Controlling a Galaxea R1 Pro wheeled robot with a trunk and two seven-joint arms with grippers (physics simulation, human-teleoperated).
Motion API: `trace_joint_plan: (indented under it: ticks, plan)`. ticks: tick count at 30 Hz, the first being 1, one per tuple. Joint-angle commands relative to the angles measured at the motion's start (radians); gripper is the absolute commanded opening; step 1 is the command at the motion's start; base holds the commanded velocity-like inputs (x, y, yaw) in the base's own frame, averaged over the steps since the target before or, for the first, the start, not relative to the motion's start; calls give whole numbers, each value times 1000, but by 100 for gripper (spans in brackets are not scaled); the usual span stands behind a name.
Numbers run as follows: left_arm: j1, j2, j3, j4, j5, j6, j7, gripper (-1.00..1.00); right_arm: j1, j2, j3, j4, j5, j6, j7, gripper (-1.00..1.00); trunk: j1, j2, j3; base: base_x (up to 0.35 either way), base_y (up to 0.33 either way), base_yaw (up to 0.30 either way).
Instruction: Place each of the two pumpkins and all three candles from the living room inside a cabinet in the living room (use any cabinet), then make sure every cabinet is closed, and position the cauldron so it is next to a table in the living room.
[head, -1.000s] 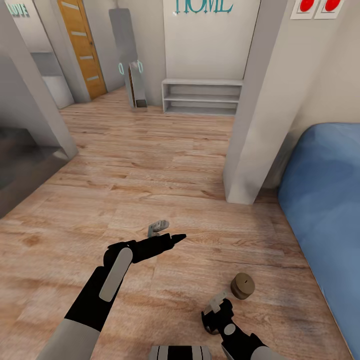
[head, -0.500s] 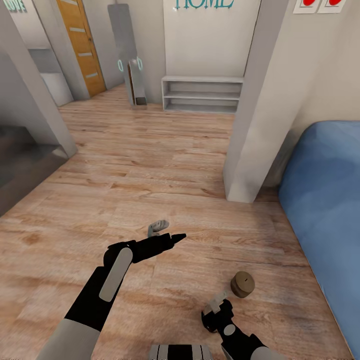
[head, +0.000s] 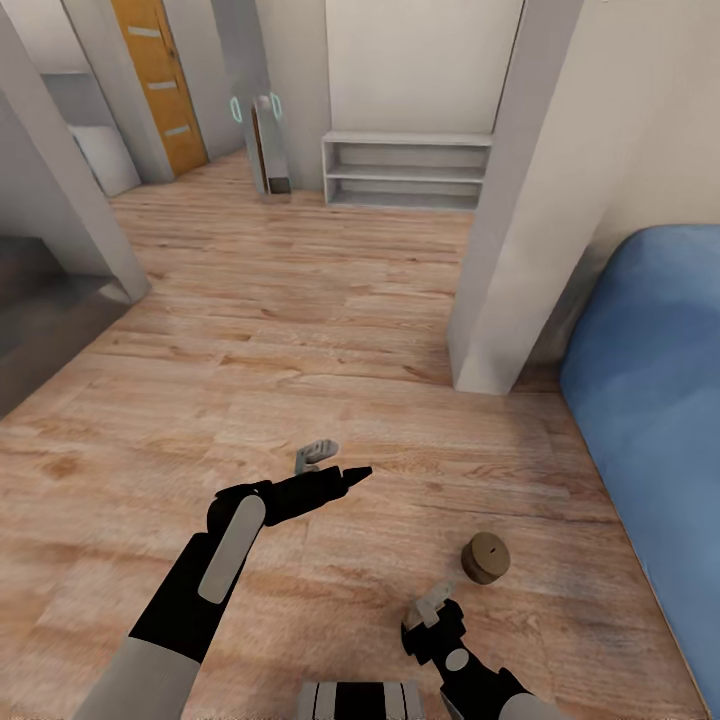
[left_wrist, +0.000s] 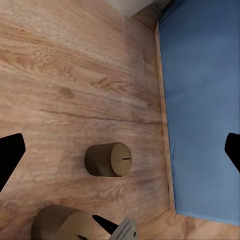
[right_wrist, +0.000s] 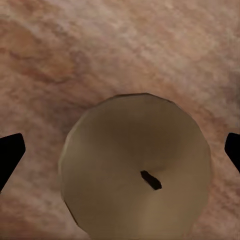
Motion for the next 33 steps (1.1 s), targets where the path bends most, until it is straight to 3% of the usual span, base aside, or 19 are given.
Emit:
trace_joint_plan:
  ticks: [1,7,13,20,33]
  plan:
    - [0,0,0,0,0,0,0,100,0,0,0,0,0,0,0,100,0,0,-4,0,0,0]
    - [0,0,0,0,0,-1,0,100,0,-1,-1,0,0,0,0,100,3,-2,-27,0,0,0]
    - [0,0,-5,1,0,-1,0,100,0,-4,-12,-3,0,-1,-20,100,3,-2,-27,0,0,0]
    - [0,0,-40,1,-1,-2,0,100,0,-8,-21,-6,0,-1,-24,100,3,-2,-27,0,0,0]
    - [0,0,-44,1,-1,-2,0,100,0,-9,-23,-8,1,-2,-25,100,5,-3,-43,0,0,0]
